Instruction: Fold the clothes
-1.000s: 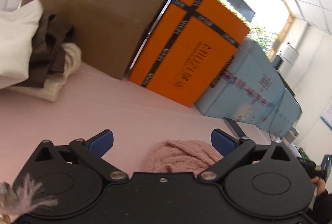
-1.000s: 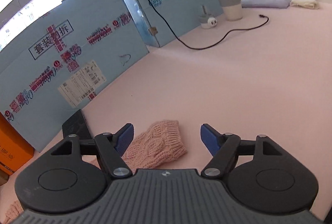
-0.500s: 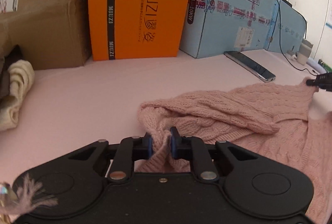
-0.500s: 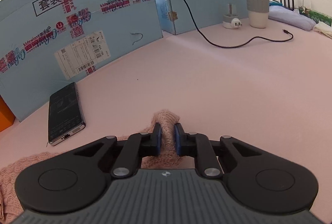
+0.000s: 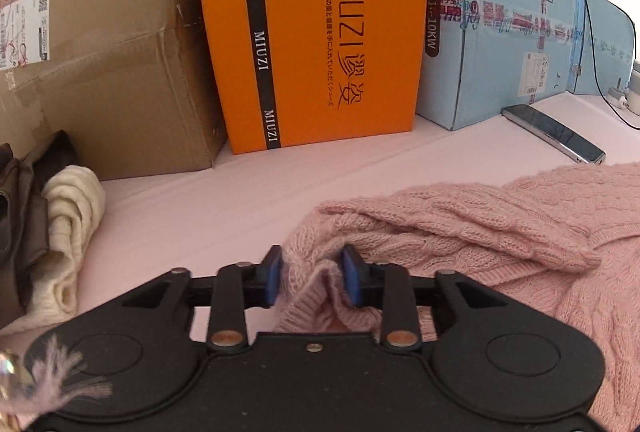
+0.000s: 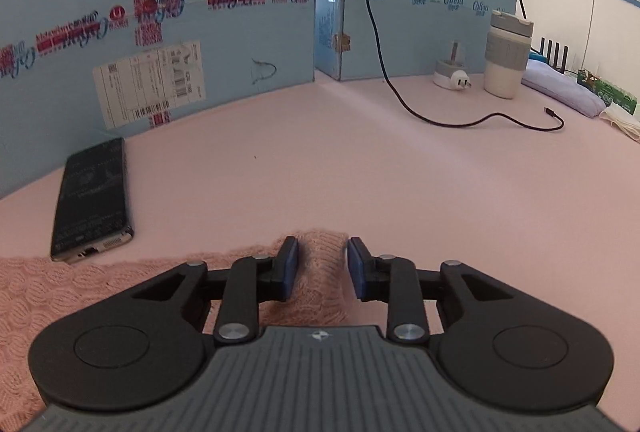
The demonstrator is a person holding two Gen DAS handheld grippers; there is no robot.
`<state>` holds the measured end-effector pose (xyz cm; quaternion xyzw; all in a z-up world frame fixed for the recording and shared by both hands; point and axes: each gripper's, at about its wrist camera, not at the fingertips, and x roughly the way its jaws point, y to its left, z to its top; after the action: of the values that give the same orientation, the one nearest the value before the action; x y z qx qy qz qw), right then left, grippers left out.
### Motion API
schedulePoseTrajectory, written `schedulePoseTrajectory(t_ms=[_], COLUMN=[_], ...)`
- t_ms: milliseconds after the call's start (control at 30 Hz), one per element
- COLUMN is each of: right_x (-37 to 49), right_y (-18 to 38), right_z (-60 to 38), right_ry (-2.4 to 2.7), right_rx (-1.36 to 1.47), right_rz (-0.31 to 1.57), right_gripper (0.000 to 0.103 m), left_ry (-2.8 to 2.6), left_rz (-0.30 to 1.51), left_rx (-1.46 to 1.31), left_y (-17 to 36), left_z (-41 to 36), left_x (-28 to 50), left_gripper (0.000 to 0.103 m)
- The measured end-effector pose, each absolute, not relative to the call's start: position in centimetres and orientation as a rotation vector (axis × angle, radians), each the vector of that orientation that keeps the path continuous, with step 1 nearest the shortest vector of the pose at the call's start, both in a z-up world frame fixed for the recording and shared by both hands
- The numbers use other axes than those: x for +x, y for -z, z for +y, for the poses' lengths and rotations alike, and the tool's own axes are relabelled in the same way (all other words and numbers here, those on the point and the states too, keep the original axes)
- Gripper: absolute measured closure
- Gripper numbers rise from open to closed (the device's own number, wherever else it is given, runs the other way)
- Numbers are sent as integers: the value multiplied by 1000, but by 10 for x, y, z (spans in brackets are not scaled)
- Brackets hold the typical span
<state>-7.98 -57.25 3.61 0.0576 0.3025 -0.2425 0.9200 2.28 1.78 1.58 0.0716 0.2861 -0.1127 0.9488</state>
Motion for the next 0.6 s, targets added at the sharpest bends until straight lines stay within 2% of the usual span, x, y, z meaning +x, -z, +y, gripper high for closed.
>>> schedulePoseTrajectory(t_ms=[33, 67, 133, 367, 600], right_x=[-80, -80, -85, -144, -206], right_y=[-34, -33, -36, -65, -66], right_z=[-574, -576, -582, -594, -600], right_ry=[513, 527, 567, 582, 613], right_rx=[108, 97, 110, 272, 417], right_rz=[626, 631, 621, 516, 540], right_gripper=[54, 44, 41, 39, 39], left_ry=[208, 186, 159, 465, 643], left_rz=[560, 530, 490, 472, 488], left_rx=[154, 159, 159, 140, 344], left_y=[-18, -21, -29, -38, -8], left_z=[18, 19, 23, 8, -21], left_x=[19, 15, 6, -46, -72], left_gripper=[39, 28, 21, 5, 0])
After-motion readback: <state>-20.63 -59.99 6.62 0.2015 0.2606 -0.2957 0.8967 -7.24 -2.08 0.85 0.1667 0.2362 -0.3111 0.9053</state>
